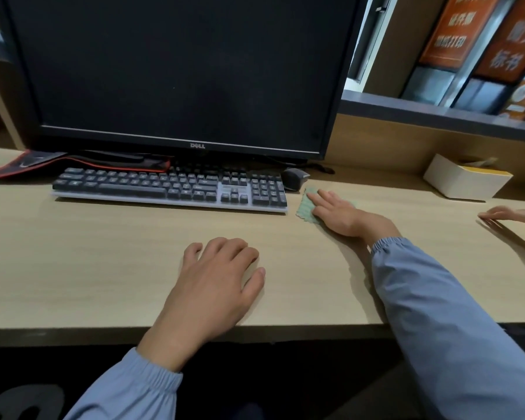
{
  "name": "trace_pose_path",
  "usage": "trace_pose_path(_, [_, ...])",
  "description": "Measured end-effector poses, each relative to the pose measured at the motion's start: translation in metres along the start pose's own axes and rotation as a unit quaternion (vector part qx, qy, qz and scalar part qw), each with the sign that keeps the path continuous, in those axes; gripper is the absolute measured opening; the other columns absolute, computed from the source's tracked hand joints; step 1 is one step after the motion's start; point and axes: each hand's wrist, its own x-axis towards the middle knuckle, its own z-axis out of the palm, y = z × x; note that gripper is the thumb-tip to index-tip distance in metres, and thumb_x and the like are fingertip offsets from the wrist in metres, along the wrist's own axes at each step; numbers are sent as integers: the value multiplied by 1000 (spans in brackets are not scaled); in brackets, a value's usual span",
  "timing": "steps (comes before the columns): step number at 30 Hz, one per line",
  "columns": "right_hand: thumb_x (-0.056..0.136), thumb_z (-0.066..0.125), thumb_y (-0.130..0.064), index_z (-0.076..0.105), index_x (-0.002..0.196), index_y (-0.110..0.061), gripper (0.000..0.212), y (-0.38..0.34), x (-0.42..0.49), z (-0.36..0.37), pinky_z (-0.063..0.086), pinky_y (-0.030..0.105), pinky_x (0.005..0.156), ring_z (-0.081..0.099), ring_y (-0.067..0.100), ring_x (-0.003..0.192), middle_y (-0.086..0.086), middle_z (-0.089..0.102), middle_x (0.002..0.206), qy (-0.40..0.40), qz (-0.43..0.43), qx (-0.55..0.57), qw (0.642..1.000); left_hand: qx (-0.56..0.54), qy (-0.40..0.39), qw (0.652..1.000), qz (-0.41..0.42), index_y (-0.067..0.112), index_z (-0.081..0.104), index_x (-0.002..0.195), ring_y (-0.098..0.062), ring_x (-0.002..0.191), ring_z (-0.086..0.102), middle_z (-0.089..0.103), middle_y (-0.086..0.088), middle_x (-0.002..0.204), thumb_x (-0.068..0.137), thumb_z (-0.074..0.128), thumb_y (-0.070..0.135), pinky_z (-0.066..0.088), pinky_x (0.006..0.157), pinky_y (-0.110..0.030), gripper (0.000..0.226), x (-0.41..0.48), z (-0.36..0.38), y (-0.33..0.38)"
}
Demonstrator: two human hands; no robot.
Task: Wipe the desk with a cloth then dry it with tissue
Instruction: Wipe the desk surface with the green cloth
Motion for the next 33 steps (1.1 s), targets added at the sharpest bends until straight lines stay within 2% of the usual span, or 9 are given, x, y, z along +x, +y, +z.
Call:
trace_pose_path(3, [113, 20, -41, -2, 165, -37, 57, -8, -33, 10, -1, 45, 128, -10, 21, 160, -1, -8, 175, -6, -31, -2, 999, -2, 6, 1000, 2, 40, 55, 132, -11, 138, 40, 50, 21, 142, 102, 21, 60, 27, 116, -46, 49, 0, 0, 0])
trace_pose_path(9, [112, 19, -48, -6, 160, -51, 55, -30, -162, 50, -17, 26, 121, -25, 0, 153, -20, -20, 169, 14, -99, 8, 995, 4, 0, 1000, 2, 40, 55, 136, -11, 144, 38, 50, 18, 149, 101, 18, 61, 27, 119, -47, 55, -4, 3, -4])
trace_pose_path(14, [110, 16, -49, -6, 156, -59, 52, -38, -218, 71, -14, 30, 126, -31, -8, 148, -27, -23, 166, 37, -95, 7, 995, 7, -1, 1000, 2, 40, 53, 139, -11, 145, 36, 47, 18, 152, 101, 18, 60, 25, 121, -46, 55, -4, 4, -3])
trace_pose_path(18, [110, 16, -46, -6, 159, -54, 55, -60, -206, 71, -13, 30, 126, -30, -3, 150, -20, -22, 169, 40, -85, -8, 996, -8, 6, 1000, -1, 37, 54, 137, -12, 141, 41, 51, 17, 148, 102, 22, 55, 27, 119, -47, 50, -3, 4, -3])
trace_pose_path(23, [109, 17, -44, -3, 165, -42, 59, -119, -175, 76, -9, 40, 128, -20, 13, 158, -5, -14, 174, 60, -119, -12, 991, -50, 42, 998, -13, 24, 54, 136, -16, 128, 52, 58, 8, 135, 104, 32, 44, 35, 114, -45, 44, -4, 5, -5])
trace_pose_path(27, [98, 4, -46, -3, 166, -31, 70, -142, -168, 84, -4, 48, 129, -15, 24, 160, 9, -9, 174, 77, -112, -43, 990, -43, 48, 998, -13, 22, 58, 126, -19, 118, 57, 62, 6, 123, 102, 33, 45, 39, 106, -42, 41, -4, 4, -5])
trace_pose_path(30, [90, 0, -49, 0, 166, -32, 78, -134, -172, 86, -5, 45, 129, -15, 22, 160, 7, -9, 175, 82, -123, -22, 989, -28, 42, 999, -14, 24, 57, 122, -19, 117, 56, 62, 7, 120, 101, 32, 47, 39, 105, -42, 40, -4, 2, -2])
trace_pose_path(33, [94, 6, -47, 5, 166, -36, 72, -111, -184, 84, -7, 38, 129, -14, 16, 159, 0, -8, 175, 88, -118, -12, 989, -15, 25, 999, -15, 25, 56, 124, -19, 121, 55, 61, 7, 125, 102, 33, 49, 38, 108, -44, 40, -5, 0, -2])
